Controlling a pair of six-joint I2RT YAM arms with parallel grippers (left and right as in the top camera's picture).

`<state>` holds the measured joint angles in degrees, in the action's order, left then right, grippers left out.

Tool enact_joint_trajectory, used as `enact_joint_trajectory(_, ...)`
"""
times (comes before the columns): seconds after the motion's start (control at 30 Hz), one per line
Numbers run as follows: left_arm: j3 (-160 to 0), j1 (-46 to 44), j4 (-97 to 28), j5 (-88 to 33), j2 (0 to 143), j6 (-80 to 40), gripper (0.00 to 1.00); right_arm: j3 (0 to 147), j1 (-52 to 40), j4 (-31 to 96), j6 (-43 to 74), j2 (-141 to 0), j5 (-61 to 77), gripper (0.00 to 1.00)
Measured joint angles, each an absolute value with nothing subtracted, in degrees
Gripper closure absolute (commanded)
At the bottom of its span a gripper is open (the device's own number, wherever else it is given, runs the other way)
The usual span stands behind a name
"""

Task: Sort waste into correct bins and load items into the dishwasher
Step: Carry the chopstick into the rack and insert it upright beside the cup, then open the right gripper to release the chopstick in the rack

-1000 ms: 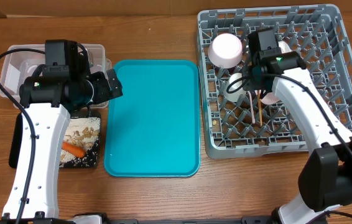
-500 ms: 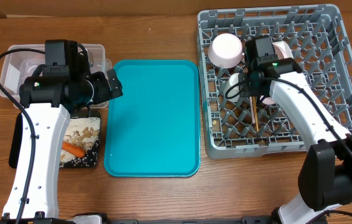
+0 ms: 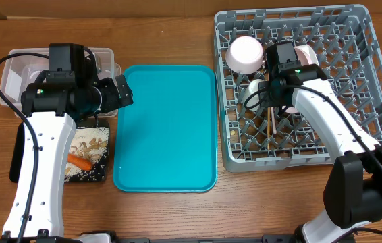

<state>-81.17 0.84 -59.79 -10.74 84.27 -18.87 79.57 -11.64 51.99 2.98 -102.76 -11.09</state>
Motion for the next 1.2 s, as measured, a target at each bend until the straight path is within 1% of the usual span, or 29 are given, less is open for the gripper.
enact_joint_trajectory(0.13,-81.17,0.84,-59.79,-10.74,84.27,-18.87,0.0,79.57,-11.64,51.99,2.87,-102.76,-11.09,0.86)
enact_joint_trajectory(0.33,-81.17,0.84,-59.79,-10.74,84.27,-18.87,0.0,79.99,-11.66,55.48,3.33,-102.74,-10.9,0.87)
enact_joint_trajectory(0.43,-81.17,0.84,-59.79,-10.74,84.27,-18.9,0.0,81.67,-11.64,57.54,4.4,-102.28,-10.7,0.85)
enact_joint_trajectory(0.53,-81.17,0.84,-59.79,-10.74,84.27,-18.87,0.0,83.2,-11.66,57.87,5.26,-99.98,-10.48,0.79)
enact_joint_trajectory(0.6,-81.17,0.84,-59.79,-10.74,84.27,-18.87,0.0,83.59,-11.66,57.3,5.82,-97.76,-10.48,0.71)
enact_joint_trajectory(0.63,-81.17,0.84,-59.79,-10.74,84.27,-18.87,0.0,83.68,-11.66,56.69,6.52,-96.57,-10.41,0.63)
enact_joint_trajectory(0.67,-81.17,0.84,-59.79,-10.74,84.27,-18.87,0.0,83.74,-11.64,56.03,7.33,-95.55,-10.41,0.36)
enact_joint_trajectory(0.73,-81.17,0.84,-59.79,-10.74,84.27,-18.87,0.0,84.12,-11.64,54.52,8.29,-93.84,-10.33,0.01)
enact_joint_trajectory(0.77,-81.17,0.84,-59.79,-10.74,84.27,-18.87,0.0,84.38,-11.64,53.6,8.78,-93.1,-10.28,0.0)
enact_joint_trajectory(1.2,-81.17,0.84,-59.79,-10.74,84.27,-18.87,0.0,84.64,-11.66,52.75,10.31,-92.4,-5.72,0.0)
